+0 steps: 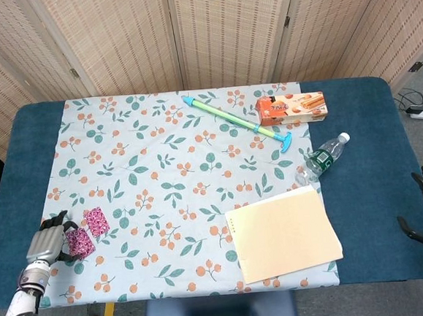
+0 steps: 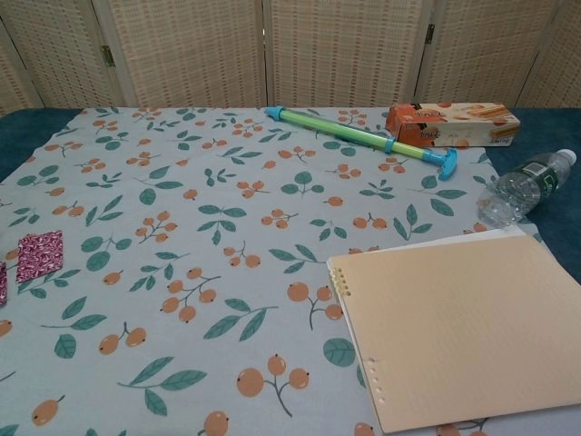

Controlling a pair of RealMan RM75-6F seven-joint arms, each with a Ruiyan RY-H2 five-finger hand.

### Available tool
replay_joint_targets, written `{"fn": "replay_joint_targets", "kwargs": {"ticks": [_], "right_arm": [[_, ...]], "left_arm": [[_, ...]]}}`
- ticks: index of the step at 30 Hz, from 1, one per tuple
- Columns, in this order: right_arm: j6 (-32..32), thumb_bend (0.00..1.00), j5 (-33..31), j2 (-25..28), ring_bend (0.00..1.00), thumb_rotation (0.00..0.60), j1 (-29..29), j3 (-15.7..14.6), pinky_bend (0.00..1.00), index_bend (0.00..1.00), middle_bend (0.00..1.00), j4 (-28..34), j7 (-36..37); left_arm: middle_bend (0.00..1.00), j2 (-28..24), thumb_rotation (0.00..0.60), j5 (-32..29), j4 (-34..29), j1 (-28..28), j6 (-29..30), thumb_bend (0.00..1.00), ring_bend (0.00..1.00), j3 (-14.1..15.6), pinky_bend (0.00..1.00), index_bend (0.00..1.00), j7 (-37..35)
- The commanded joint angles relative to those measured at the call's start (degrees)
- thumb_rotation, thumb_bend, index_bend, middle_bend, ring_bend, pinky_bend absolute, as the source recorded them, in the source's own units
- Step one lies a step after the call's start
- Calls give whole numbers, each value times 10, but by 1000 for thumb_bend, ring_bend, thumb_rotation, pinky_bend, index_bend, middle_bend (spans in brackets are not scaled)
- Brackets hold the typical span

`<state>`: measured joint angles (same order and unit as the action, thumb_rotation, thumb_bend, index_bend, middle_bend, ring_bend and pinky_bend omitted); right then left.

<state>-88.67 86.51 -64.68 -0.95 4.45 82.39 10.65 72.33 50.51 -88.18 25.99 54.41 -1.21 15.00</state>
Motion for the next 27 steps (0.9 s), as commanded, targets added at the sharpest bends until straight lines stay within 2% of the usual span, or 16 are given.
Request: {"fn": "replay_joint_targets", "kwargs": {"ticks": [1, 27], "right_arm": [[1, 364, 0, 0, 0, 500, 0, 0, 0, 0, 0, 0, 0], [5, 364, -5, -6, 0, 501, 1, -2, 0, 0, 0, -12, 12]], "left_arm": [[4, 2, 600, -6, -3, -1, 3, 236, 0, 0, 0, 322, 7], [4, 3, 600, -45, -36, 1, 14, 234, 0, -5, 0, 266, 42]]}}
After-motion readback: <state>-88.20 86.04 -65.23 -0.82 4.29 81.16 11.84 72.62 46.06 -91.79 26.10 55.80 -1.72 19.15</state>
